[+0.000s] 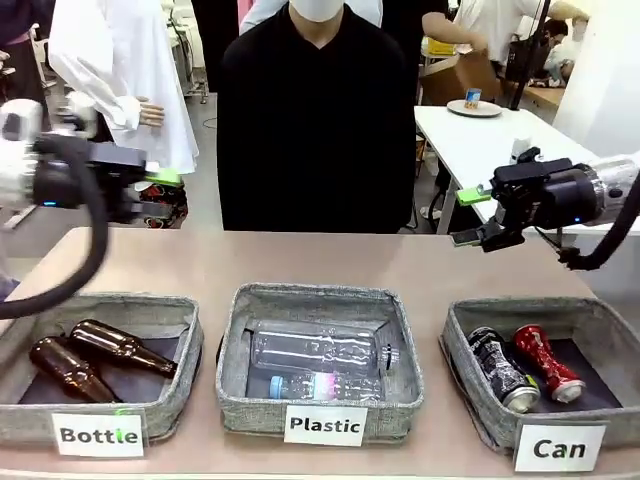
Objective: Sort the can waste into the basket.
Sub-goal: Pick up the can waste from the table and place it in the right Fabric basket.
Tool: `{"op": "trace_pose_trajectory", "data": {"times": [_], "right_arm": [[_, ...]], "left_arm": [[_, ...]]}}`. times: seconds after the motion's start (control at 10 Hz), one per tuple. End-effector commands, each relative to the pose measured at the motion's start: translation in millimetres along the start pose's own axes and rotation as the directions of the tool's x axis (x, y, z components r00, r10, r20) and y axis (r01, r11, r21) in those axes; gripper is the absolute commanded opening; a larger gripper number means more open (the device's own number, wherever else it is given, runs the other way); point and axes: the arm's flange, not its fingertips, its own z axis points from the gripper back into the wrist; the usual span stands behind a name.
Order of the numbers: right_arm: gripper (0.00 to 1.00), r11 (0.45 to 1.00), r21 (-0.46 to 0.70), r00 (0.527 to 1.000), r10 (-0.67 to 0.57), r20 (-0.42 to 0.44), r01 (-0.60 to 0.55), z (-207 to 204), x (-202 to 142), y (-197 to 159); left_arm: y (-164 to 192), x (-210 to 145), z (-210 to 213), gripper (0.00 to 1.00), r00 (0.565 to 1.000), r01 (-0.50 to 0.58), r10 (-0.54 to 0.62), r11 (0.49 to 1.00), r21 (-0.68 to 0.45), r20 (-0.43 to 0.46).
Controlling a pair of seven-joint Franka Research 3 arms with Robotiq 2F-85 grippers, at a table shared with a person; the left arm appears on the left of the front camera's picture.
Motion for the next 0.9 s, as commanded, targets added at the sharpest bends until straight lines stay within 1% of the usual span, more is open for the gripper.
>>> {"op": "trace_pose_trajectory", "data": {"times": [0.0,0.1,0.2,0.8], "right_arm": [[1.00,0.999,-0.031,0.997,-0.005,0.077,0.008,8,19,-14],[1.00,1.000,0.000,1.000,0.000,0.000,0.000,0,0,0],[1.00,1.000,0.000,1.000,0.000,0.000,0.000,0,0,0],[1.00,1.000,0.000,1.000,0.000,0.000,0.000,0,0,0]], "left_arm": [[40,0,45,1.00,0.989,-0.131,0.140,0.981,-0.146,0.050],[66,-6,59,1.00,0.980,-0.164,0.183,0.966,-0.201,0.077],[27,0,35,1.00,0.996,-0.076,0.077,0.997,-0.028,0.047],[27,0,35,1.00,0.996,-0.076,0.077,0.997,-0.028,0.047]]}}
